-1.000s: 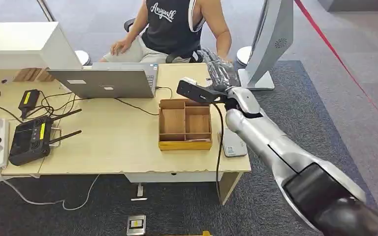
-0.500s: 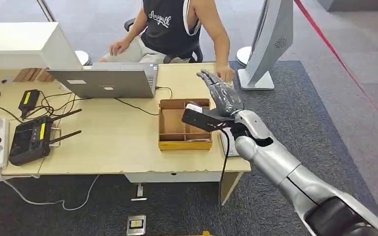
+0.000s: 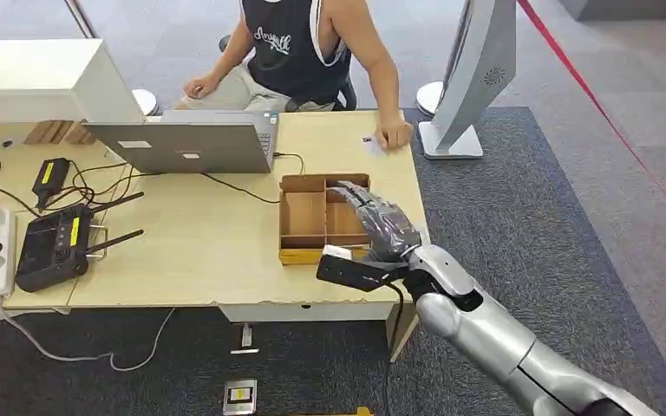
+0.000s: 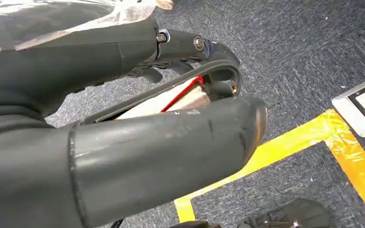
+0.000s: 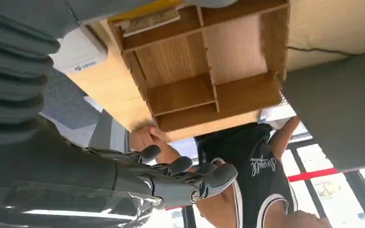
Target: Pass the card to the sensor for recognition and then transmit it.
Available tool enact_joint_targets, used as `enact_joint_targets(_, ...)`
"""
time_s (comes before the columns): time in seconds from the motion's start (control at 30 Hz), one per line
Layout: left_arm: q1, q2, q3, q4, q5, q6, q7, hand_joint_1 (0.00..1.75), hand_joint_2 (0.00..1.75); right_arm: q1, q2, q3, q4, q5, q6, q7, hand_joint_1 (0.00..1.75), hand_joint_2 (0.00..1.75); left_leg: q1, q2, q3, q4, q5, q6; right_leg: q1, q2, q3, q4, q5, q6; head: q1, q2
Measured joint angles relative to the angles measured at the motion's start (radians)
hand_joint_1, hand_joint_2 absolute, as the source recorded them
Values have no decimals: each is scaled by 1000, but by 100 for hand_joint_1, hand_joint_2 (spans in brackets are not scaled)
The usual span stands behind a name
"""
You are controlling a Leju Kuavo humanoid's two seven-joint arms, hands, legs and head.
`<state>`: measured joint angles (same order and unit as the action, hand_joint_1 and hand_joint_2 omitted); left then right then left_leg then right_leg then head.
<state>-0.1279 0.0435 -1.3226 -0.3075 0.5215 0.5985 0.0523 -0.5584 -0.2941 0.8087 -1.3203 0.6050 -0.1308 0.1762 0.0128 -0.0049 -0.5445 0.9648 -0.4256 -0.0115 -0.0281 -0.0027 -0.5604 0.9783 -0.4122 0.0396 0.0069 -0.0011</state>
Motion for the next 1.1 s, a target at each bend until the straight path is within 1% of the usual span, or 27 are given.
enact_joint_targets(0.3, -1, -1, 0, 4, 3, -6, 2, 0, 0, 24, 28, 33, -1, 31, -3, 0, 0, 175, 0, 0, 0, 0, 0, 0, 0, 0, 0, 0, 0, 0, 0, 0)
enact_joint_targets(0.47, -1, -1, 7, 5, 3, -6, 8, 0, 0, 23, 48, 56, 19, 59, -19, 8, 0, 175, 0, 0, 0, 0, 0, 0, 0, 0, 0, 0, 0, 0, 0, 0)
enact_joint_targets(0.6, -1, -1, 7, 5, 1, -10, 11, 0, 0, 20, 53, 62, 34, 80, -39, 25, 0, 175, 0, 0, 0, 0, 0, 0, 0, 0, 0, 0, 0, 0, 0, 0)
enact_joint_targets(0.7, -1, -1, 7, 5, 0, -10, 11, 0, 0, 14, 56, 64, 45, 86, -42, 29, 0, 175, 0, 0, 0, 0, 0, 0, 0, 0, 0, 0, 0, 0, 0, 0)
enact_joint_targets(0.8, -1, -1, 7, 5, -5, -10, 11, 0, 0, 6, 57, 68, 59, 132, -64, 46, 0, 175, 0, 0, 0, 0, 0, 0, 0, 0, 0, 0, 0, 0, 0, 0)
enact_joint_targets(0.97, -1, -3, 7, 5, -12, -10, 18, 0, 0, -28, 64, 70, 121, 176, -87, 45, 0, 175, 0, 0, 0, 0, 0, 0, 0, 0, 0, 0, 0, 0, 0, 0)
enact_joint_targets(1.1, -2, -5, 7, 5, -13, -10, 21, 0, 0, -62, 85, 78, 214, 178, -105, 28, 0, 175, 0, 0, 0, 0, 0, 0, 0, 0, 0, 0, 0, 0, 0, 0)
